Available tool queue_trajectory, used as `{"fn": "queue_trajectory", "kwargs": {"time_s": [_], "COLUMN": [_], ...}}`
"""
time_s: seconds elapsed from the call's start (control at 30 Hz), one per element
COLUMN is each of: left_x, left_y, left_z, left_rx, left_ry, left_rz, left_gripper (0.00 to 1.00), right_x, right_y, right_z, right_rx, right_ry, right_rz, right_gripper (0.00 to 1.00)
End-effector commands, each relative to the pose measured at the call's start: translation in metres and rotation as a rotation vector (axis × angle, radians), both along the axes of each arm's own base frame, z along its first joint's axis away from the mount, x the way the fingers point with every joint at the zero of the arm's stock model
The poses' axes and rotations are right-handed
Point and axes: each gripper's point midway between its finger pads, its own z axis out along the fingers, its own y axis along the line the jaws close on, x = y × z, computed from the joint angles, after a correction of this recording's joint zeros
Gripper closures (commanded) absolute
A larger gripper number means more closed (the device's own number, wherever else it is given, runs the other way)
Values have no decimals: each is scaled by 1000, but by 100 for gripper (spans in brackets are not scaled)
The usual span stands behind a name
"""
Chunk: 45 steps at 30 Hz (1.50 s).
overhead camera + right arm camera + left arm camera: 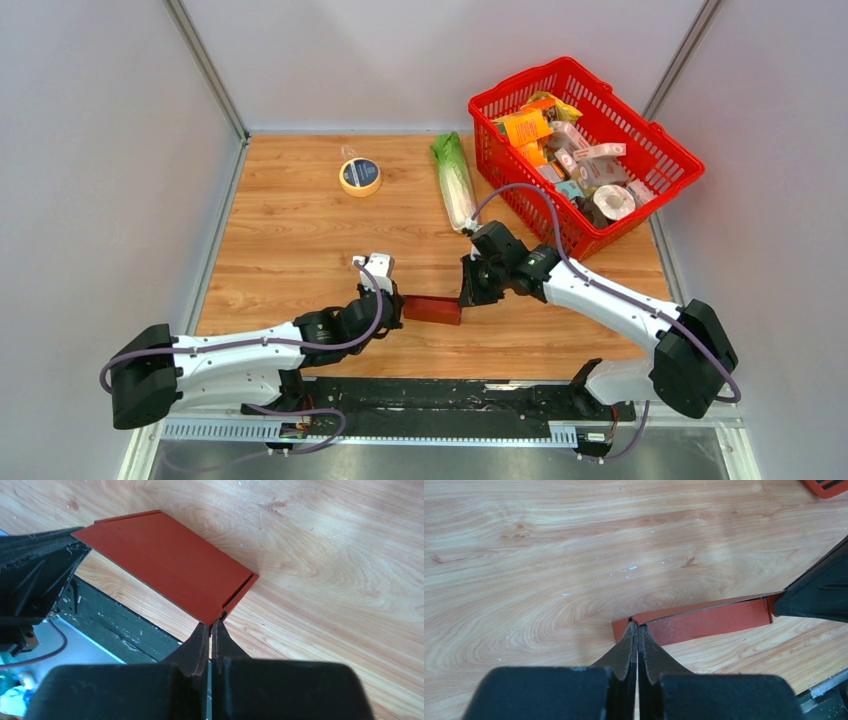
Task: Fold the paper box
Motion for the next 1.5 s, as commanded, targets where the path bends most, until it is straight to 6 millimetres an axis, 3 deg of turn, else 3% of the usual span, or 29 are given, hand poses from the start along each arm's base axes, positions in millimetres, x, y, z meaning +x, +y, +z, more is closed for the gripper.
{"fn": "queue_trajectory", "kwargs": {"time_s": [0.0,0.23,0.4,0.83,1.17,1.47], "left_x": [-6,-7,-8,-9,-9,-10], "left_y": [2,4,4,7,-2,-4], "left_z": [-6,-5,-6,-7,1,4], "left_rx": [45,32,33,29,-58,-80], "left_ry": [26,28,30,44,112,139], "left_rz": [-35,-28,-26,-10,52,76], "left_gripper": [100,100,100,100,100,100], "right_x": [10,9,15,12,3,-1], "right_y": [16,4,-22,-39,-31,-23], "right_z": [17,2,-3,-22,-27,-27], "right_rx": [122,60,-116,-275,-239,-187], "right_ry": [20,23,-93,-172,-345,-335], "right_rz": [-77,-139,-161,-184,-224,-207], "right_gripper": [100,100,100,100,100,100]}}
